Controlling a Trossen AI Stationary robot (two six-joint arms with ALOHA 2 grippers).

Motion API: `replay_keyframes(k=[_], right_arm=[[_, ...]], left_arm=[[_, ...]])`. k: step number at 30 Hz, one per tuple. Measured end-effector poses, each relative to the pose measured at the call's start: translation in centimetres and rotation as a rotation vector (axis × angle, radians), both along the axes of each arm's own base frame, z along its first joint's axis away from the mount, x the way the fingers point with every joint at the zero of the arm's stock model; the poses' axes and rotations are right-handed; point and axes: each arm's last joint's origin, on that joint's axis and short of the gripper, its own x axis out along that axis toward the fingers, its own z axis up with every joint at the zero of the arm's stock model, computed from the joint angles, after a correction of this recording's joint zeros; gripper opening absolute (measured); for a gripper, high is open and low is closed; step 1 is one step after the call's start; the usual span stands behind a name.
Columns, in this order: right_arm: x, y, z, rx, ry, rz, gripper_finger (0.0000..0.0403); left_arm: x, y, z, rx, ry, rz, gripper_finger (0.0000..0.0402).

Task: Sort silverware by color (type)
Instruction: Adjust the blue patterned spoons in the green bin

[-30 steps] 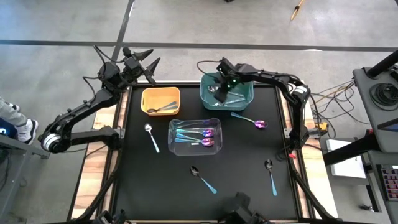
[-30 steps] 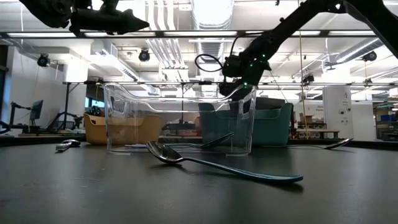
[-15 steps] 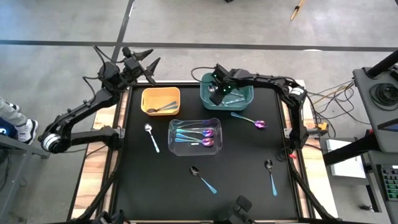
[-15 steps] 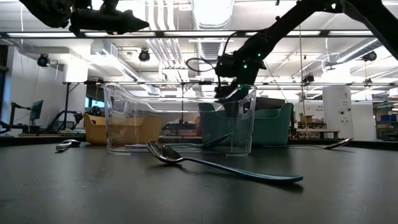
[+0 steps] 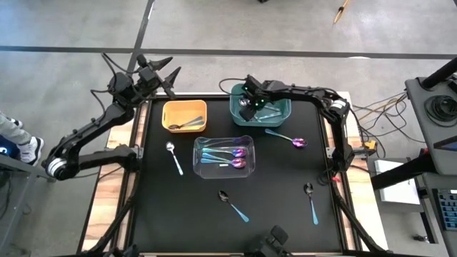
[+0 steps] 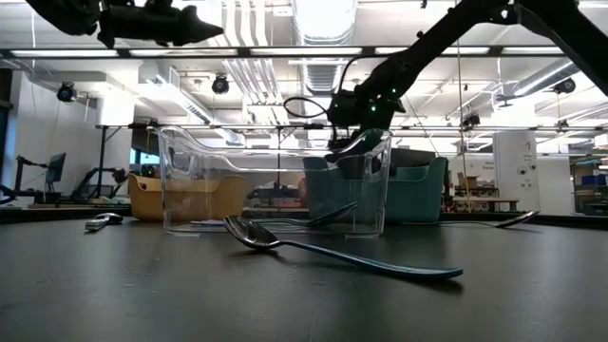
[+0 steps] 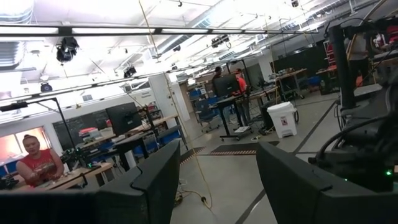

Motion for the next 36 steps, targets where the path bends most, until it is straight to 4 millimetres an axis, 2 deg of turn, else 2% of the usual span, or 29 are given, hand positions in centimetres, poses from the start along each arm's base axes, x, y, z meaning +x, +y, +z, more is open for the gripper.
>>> replay_keyframes(k=[12,22,26,33,36], right_arm=[[0.4,-0.3,-1.0,0.017,-0.019,-0.075,0.0135],[0.8,-0.5,-2.8,0.045,0.001,-0.071,0.0127],[0.7,-0.6,-2.9,0.050,0.001,-0.076,0.0101],[0.6,-0.8,-2.9,0.052,0.001,-0.086,0.0021],[0.6,-0.8,-2.7,0.046,-0.001,-0.093,0.0016]], left_arm=[[-0.3,-0.4,0.1,-0.013,0.002,-0.002,0.0194],[-0.3,-0.4,0.2,-0.012,0.000,-0.002,0.0194],[-0.3,-0.4,0.2,-0.011,-0.001,-0.003,0.0194],[-0.3,-0.4,0.2,-0.011,-0.001,-0.002,0.0194],[-0.3,-0.4,0.2,-0.012,-0.003,-0.003,0.0194]])
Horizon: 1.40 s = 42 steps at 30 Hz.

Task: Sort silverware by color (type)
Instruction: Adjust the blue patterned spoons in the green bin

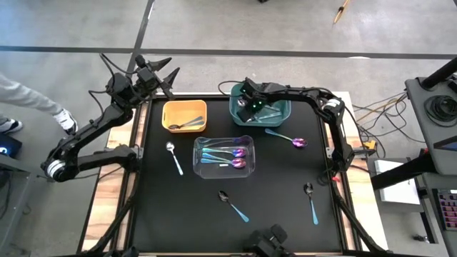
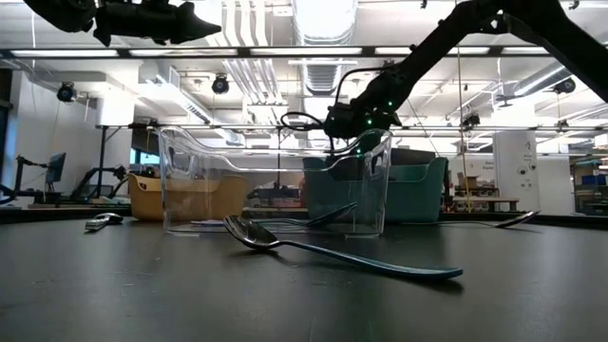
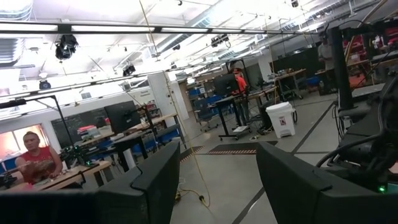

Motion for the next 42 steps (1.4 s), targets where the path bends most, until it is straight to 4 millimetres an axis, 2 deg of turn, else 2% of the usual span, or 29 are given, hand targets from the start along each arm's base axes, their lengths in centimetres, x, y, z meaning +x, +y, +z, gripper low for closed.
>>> replay_keyframes(k=[22,42], right_arm=[[0.2,-1.2,4.4,-0.062,-0.014,0.072,0.0013],[0.7,-1.6,5.0,-0.084,-0.071,0.016,0.0013]], left_arm=[[0.0,0.0,-0.1,-0.005,0.003,0.000,0.0194],[0.0,0.0,-0.2,-0.017,0.013,0.000,0.0194]])
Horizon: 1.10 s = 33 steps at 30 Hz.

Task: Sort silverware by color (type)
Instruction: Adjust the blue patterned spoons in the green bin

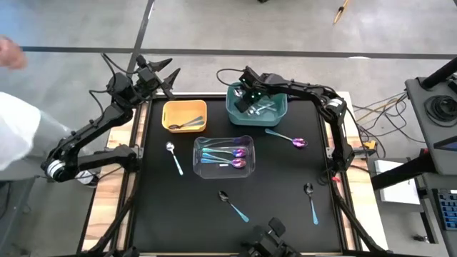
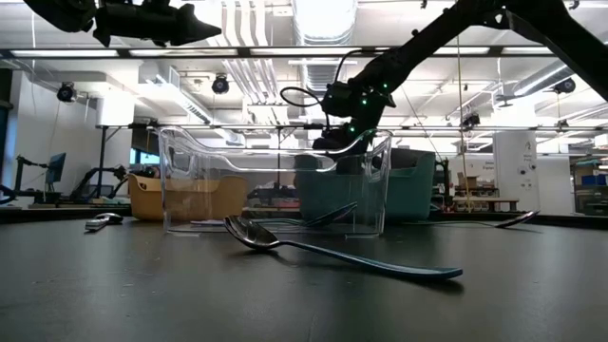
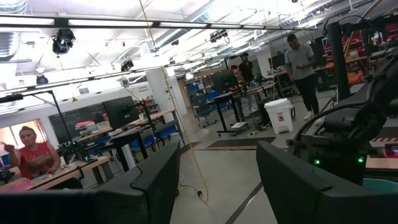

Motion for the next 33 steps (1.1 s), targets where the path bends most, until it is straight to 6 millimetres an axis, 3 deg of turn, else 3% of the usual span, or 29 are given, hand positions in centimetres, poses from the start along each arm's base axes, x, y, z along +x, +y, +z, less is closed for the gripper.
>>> replay_keyframes(k=[18,33], right_arm=[[0.6,0.1,0.2,-0.050,-0.022,0.046,0.0013],[1.2,0.8,-0.9,-0.111,-0.039,0.135,0.0013]], left_arm=[[0.0,0.0,-0.1,-0.005,0.004,0.000,0.0194],[0.0,0.0,-0.1,-0.007,0.005,0.000,0.0194]])
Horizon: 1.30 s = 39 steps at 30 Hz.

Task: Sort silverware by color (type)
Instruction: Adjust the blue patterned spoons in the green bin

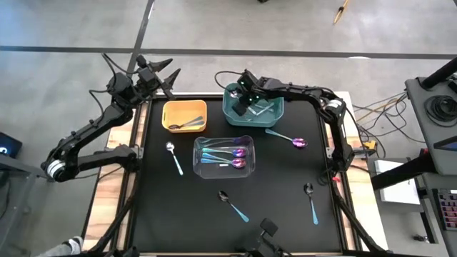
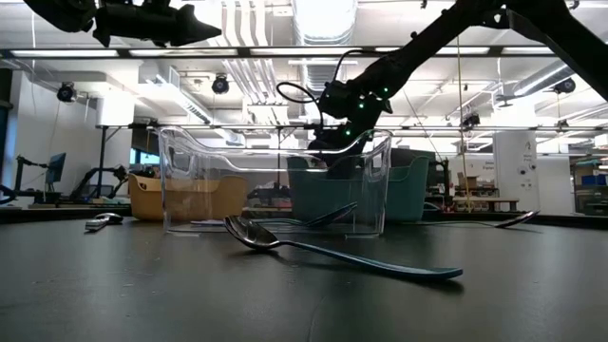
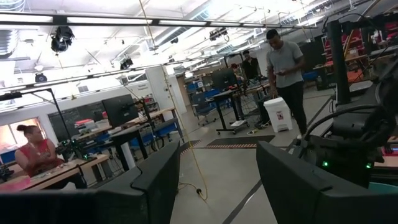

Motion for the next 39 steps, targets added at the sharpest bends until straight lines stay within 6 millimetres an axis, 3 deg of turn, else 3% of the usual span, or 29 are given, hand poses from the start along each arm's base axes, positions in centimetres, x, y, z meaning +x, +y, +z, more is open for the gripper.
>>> replay_keyframes(k=[9,19,31,39], right_arm=[[0.2,0.2,0.2,-0.009,-0.013,0.006,0.0013],[-0.1,0.4,1.8,-0.054,-0.023,0.051,0.0013],[-1.6,1.2,1.4,-0.149,0.260,0.467,0.0013],[-1.6,0.9,0.3,-0.187,0.321,0.598,0.0013]], left_arm=[[0.0,0.0,-0.1,-0.003,0.005,0.000,0.0194],[0.0,0.0,-0.1,-0.002,0.006,0.001,0.0194],[0.0,0.0,-0.1,-0.008,0.012,0.001,0.0194],[0.0,0.0,-0.1,-0.009,0.012,0.001,0.0194]])
